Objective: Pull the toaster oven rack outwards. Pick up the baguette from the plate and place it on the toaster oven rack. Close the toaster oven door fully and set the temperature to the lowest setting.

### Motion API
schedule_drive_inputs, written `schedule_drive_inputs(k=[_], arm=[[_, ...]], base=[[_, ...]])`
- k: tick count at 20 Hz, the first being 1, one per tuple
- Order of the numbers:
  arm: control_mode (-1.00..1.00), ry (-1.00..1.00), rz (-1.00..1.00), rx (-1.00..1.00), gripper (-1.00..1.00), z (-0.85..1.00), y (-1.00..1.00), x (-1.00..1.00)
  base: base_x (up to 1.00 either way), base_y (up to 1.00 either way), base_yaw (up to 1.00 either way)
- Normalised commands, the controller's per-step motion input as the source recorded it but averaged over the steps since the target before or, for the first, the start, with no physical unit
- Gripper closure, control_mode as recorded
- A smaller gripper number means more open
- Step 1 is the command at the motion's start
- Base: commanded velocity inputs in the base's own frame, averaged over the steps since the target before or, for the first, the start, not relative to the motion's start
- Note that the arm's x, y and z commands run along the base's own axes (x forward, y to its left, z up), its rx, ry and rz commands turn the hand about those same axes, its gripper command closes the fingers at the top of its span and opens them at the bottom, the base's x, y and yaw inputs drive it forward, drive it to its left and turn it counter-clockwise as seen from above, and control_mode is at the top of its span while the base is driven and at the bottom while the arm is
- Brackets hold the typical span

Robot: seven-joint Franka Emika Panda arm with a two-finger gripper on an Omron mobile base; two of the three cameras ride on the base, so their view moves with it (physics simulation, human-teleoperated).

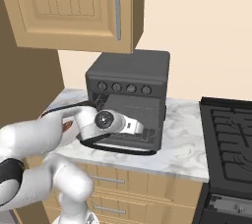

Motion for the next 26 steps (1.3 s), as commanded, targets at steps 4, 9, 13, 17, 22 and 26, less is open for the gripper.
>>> schedule_drive_inputs(k=[4,9,13,17,22,26], arm=[[-1.0,0.61,0.36,0.24,-1.0,0.49,0.0,-1.0],[-1.0,0.55,0.35,0.17,-1.0,0.98,0.0,-1.0],[-1.0,0.49,0.3,0.16,-1.0,1.0,0.0,-1.0],[-1.0,0.17,0.16,0.1,-1.0,1.0,0.11,-0.67],[-1.0,-0.01,0.07,0.01,-1.0,0.59,0.77,-0.03],[-1.0,-0.11,0.0,-0.03,-1.0,0.0,0.99,-0.03]], base=[[0.0,0.0,0.0],[0.0,0.0,0.0],[0.0,0.0,0.0],[0.0,0.0,0.0],[0.0,0.0,0.0],[0.0,0.0,0.0]])
